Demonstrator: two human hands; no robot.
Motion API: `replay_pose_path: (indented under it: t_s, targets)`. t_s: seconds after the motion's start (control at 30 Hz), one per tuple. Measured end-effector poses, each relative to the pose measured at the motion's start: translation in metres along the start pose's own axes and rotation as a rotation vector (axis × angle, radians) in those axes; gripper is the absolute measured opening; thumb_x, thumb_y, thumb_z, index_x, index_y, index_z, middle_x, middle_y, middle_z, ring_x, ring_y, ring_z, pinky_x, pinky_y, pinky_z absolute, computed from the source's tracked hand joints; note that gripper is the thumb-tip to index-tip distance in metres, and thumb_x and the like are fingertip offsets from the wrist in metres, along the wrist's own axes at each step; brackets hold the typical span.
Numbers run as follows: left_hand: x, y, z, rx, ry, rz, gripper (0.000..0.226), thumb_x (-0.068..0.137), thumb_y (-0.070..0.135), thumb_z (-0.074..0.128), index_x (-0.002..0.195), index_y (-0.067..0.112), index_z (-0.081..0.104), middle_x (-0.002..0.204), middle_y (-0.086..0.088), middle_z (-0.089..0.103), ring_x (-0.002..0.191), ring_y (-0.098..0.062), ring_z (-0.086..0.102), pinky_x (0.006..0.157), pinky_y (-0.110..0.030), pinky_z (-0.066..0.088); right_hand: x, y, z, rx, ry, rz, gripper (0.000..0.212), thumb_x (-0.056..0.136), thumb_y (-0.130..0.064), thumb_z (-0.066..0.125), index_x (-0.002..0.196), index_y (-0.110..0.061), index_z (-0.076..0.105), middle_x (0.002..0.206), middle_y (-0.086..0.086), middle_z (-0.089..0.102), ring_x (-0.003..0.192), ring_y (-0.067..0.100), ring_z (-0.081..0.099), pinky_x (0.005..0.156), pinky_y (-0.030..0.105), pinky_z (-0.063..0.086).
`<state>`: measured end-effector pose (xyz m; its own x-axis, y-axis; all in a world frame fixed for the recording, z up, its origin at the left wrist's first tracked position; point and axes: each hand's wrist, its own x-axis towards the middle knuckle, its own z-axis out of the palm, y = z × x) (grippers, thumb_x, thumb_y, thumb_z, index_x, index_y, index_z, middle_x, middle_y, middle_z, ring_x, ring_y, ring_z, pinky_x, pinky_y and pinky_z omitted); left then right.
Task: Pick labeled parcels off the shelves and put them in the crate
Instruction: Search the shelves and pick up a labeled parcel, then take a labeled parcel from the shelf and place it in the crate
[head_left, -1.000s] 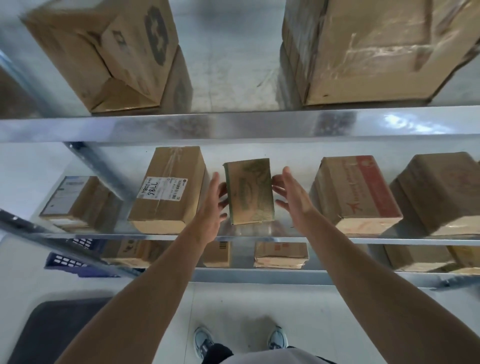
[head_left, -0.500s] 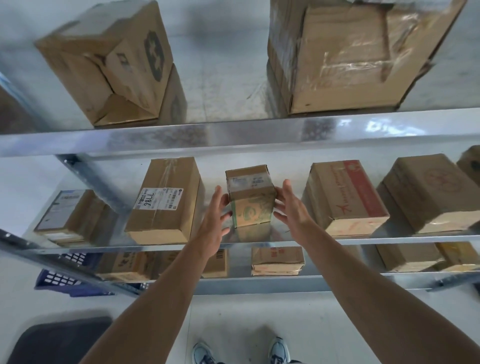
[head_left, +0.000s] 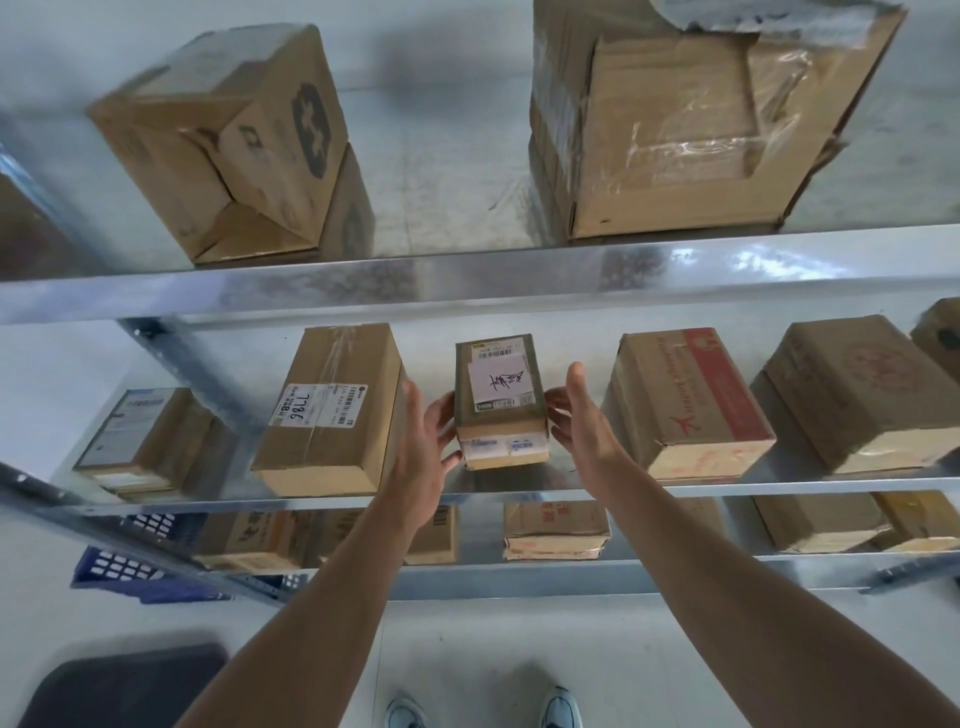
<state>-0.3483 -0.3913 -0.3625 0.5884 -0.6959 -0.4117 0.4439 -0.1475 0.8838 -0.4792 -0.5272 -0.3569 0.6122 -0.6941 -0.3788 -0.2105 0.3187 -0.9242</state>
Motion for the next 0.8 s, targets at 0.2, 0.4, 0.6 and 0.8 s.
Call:
replay_pose_path:
  t_s: [0.2, 0.4, 0.6, 0.8]
  targets:
    - [-0.005, -0.006, 0.004, -0.004, 0.012, -0.020, 0.078, 0.096, 0.074, 0.020, 0.137, 0.018, 0.055, 0.139, -0.007, 0.064, 0.132, -0.030, 0.055, 0.108, -0.043, 0.039, 0.001, 0.012, -0.001, 0.023, -0.018, 0.009, 0.066, 0.104, -0.064, 0.017, 0.128, -0.018, 0.058, 0.131, 0.006, 0.065, 0.130, 0.028, 0.056, 0.115, 0.042, 0.038]
    - [-0.004, -0.020, 0.006, 0.026, -0.003, -0.035, 0.075, 0.098, 0.073, 0.020, 0.149, 0.026, 0.047, 0.147, -0.006, 0.058, 0.141, -0.030, 0.046, 0.118, -0.045, 0.030, 0.000, 0.022, -0.001, 0.052, -0.035, 0.027, 0.055, 0.106, -0.060, 0.021, 0.113, -0.023, 0.061, 0.124, 0.005, 0.068, 0.126, 0.026, 0.058, 0.105, 0.036, 0.043]
    - [-0.006, -0.015, 0.019, 0.069, -0.037, 0.031, 0.082, 0.087, 0.080, 0.023, 0.151, 0.033, 0.044, 0.152, -0.002, 0.053, 0.143, -0.027, 0.045, 0.117, -0.040, 0.027, -0.003, 0.014, -0.009, 0.060, -0.064, -0.046, 0.053, 0.109, -0.053, 0.015, 0.104, -0.034, 0.065, 0.097, -0.017, 0.073, 0.094, 0.002, 0.069, 0.096, 0.027, 0.047]
    - [-0.015, 0.004, 0.033, 0.071, -0.161, 0.138, 0.088, 0.087, 0.085, 0.029, 0.156, 0.032, 0.037, 0.152, 0.001, 0.053, 0.140, -0.021, 0.049, 0.123, -0.049, 0.028, -0.025, -0.006, -0.021, 0.072, -0.009, -0.164, 0.058, 0.108, -0.055, 0.011, 0.109, -0.037, 0.065, 0.104, -0.014, 0.075, 0.095, -0.003, 0.071, 0.098, 0.022, 0.050]
